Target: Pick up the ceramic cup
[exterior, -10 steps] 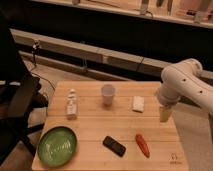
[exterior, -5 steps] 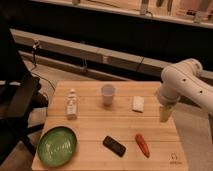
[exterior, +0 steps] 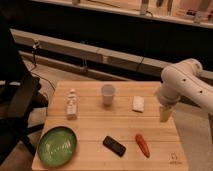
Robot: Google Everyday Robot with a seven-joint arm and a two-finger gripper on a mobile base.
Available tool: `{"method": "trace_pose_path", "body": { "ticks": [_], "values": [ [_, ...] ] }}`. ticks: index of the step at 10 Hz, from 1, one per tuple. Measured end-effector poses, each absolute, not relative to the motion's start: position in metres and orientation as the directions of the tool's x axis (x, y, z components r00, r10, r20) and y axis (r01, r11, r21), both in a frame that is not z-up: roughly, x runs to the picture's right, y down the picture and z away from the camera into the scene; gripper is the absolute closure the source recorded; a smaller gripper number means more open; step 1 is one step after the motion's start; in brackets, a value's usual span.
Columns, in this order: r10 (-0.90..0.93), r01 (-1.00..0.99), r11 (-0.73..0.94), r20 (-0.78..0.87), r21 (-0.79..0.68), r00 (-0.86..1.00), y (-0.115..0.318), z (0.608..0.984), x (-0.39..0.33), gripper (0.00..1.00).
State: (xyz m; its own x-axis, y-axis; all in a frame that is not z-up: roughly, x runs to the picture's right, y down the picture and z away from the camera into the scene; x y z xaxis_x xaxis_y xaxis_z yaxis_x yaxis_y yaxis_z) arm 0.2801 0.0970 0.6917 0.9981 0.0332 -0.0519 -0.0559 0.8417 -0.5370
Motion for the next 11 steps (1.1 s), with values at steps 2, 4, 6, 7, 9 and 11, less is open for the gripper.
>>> {"method": "trace_pose_path", "body": {
  "ticks": [2,4,6,7,9,11],
  "values": [
    [0.033,-0.056,0.842,-0.052,-0.537,0.998,0.097,0.692,0.28,0.2],
    [0.033,-0.056,0.842,-0.052,-0.537,0.998,0.097,0.692,0.28,0.2],
    [0.027,-0.047,0.845,-0.045,-0.532,0.999,0.093,0.695,0.278,0.2],
    [0.019,-0.035,0.847,-0.035,-0.53,0.999,0.089,0.697,0.274,0.2],
    [0.01,-0.023,0.849,-0.027,-0.528,1.0,0.086,0.7,0.271,0.2],
    [0.01,-0.022,0.851,-0.026,-0.525,1.0,0.086,0.7,0.272,0.2]
  ]
}}
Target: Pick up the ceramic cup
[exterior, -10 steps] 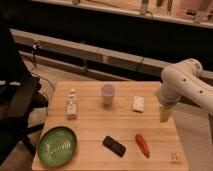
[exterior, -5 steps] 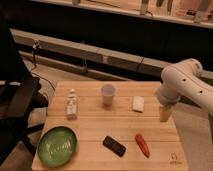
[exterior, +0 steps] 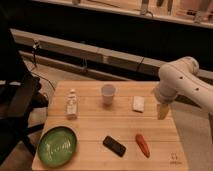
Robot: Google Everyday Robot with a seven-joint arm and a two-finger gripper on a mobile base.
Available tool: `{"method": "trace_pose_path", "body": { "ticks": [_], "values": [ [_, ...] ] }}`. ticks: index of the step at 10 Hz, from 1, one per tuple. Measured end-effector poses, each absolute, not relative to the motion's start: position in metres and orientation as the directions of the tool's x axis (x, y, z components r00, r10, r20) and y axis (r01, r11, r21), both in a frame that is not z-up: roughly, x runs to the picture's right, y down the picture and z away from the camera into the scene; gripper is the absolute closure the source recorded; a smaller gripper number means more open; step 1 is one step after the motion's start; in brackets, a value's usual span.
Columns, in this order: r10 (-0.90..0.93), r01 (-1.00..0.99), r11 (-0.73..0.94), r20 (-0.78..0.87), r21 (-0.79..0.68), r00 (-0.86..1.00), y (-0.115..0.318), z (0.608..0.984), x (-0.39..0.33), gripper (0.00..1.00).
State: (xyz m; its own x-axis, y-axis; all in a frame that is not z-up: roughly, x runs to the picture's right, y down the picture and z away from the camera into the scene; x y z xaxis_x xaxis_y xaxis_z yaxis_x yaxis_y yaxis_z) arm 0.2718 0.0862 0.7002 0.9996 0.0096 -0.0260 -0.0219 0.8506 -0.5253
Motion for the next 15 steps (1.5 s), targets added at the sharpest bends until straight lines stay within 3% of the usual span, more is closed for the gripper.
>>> {"method": "trace_pose_path", "body": {
  "ticks": [15],
  "values": [
    [-0.135,0.157,0.86,0.08,-0.485,0.988,0.067,0.722,0.226,0.2]
  ]
}}
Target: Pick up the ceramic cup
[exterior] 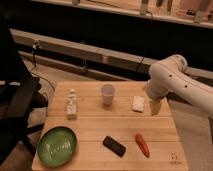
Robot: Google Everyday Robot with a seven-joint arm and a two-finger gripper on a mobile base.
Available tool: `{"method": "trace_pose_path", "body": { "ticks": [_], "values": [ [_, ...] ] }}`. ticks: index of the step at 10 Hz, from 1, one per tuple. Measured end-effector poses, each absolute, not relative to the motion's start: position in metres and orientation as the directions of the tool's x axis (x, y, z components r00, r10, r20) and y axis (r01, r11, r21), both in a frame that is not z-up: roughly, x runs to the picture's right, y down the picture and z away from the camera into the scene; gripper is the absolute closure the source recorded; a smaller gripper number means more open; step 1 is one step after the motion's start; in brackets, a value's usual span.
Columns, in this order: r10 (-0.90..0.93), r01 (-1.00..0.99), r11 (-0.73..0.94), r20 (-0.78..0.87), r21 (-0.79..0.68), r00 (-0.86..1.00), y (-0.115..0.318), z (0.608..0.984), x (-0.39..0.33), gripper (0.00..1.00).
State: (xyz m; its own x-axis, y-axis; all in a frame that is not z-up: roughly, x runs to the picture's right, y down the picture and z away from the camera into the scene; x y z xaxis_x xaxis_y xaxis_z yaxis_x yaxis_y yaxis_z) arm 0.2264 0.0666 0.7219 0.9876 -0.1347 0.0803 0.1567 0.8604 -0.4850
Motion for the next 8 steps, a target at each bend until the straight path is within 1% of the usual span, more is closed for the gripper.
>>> {"method": "trace_pose_path", "body": {
  "ticks": [8],
  "values": [
    [-0.251,0.298,0.844,0.162,-0.446,0.954,0.059,0.735,0.187,0.2]
  ]
}}
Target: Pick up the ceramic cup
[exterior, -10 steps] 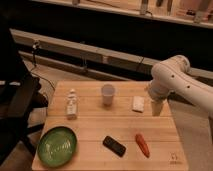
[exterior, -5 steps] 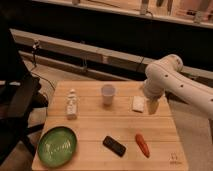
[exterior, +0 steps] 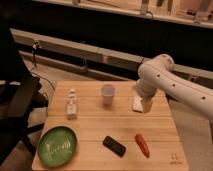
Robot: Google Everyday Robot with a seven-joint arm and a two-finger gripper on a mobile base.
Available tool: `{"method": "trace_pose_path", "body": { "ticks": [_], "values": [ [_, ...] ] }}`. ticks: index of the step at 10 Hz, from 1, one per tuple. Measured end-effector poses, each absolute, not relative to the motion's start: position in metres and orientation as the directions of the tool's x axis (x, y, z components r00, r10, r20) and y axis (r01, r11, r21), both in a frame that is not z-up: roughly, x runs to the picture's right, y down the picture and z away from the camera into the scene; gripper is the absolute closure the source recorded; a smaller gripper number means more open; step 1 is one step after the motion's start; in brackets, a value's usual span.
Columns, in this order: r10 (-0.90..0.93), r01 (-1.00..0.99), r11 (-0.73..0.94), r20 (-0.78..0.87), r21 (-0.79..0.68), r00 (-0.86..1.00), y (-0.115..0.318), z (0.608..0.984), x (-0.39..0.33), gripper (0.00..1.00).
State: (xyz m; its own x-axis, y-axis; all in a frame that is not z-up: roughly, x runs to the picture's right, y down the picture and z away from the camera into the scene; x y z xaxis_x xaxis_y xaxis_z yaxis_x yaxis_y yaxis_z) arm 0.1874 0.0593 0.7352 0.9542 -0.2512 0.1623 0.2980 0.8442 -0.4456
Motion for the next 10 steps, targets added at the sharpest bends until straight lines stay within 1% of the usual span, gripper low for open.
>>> {"method": "trace_pose_path", "body": {
  "ticks": [10],
  "values": [
    [-0.376,0.454,0.8,0.26,-0.394,0.889,0.052,0.755,0.14,0.2]
  ]
}}
